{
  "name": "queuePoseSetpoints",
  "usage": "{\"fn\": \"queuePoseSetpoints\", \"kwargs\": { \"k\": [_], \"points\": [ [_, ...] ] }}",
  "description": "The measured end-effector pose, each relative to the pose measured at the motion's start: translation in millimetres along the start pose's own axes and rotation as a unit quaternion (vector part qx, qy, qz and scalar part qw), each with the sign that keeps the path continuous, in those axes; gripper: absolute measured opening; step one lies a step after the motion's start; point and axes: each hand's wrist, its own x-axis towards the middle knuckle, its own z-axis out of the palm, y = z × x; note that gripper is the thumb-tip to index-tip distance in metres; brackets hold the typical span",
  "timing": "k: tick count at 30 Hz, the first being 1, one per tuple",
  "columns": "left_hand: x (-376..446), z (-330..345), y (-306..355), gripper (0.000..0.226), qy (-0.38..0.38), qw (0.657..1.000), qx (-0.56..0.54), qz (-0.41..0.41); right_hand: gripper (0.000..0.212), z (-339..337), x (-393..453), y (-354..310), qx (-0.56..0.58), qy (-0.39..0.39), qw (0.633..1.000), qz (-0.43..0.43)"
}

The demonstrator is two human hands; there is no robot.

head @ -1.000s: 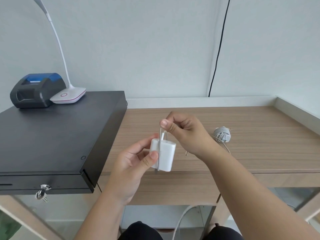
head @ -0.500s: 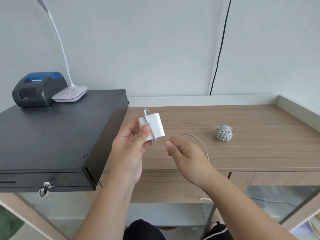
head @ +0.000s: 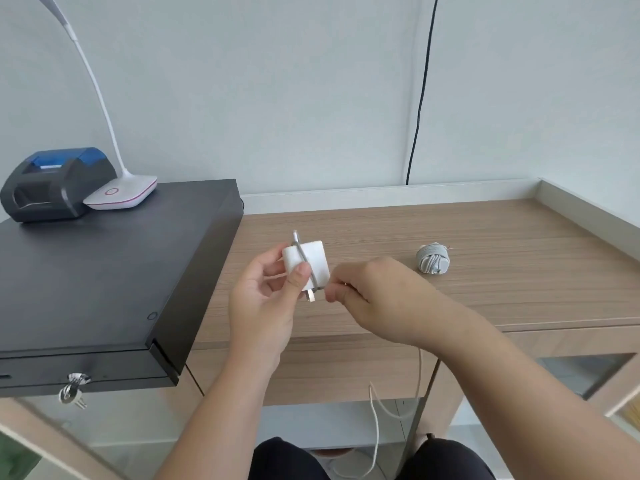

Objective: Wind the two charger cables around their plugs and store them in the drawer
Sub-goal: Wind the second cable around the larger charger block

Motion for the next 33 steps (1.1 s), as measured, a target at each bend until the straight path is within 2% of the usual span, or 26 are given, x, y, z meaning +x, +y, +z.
{"fn": "queuePoseSetpoints", "kwargs": {
  "k": [3,6,12,17,20,27,30,33],
  "points": [
    [-1.4,-4.7,-0.5,0.040,-0.030,0.994,0.096,0.034,0.022,-15.3,0.5,0.3,-0.027,-0.020,0.999,-0.016],
    [-6.4,-7.7,0.5,0.041,-0.069,0.982,0.171,0.048,0.020,-34.7,4.8,5.6,-0.002,-0.025,1.000,-0.009],
    [-13.9,-9.8,4.9,0.042,-0.167,0.976,0.137,0.037,0.017,-43.4,17.7,21.9,0.103,-0.016,0.994,-0.023],
    [-11.8,-16.0,9.9,0.046,-0.214,0.967,0.133,0.035,0.017,-39.1,21.6,33.8,0.216,0.013,0.976,-0.026],
    [-10.6,-19.4,11.9,0.054,-0.229,0.964,0.134,0.035,0.016,-34.1,23.2,34.2,0.245,0.012,0.968,-0.042],
    [-14.1,-18.6,18.9,0.042,-0.262,0.955,0.127,0.052,0.016,-28.6,26.8,38.0,0.312,-0.041,0.948,-0.050],
    [-16.5,-17.6,19.4,0.040,-0.267,0.955,0.113,0.066,0.022,-28.7,24.4,41.4,0.369,-0.080,0.925,-0.034],
    [-19.9,-14.0,19.7,0.041,-0.259,0.960,0.075,0.076,0.023,-19.9,23.1,46.0,0.432,-0.076,0.899,-0.018]
  ]
}}
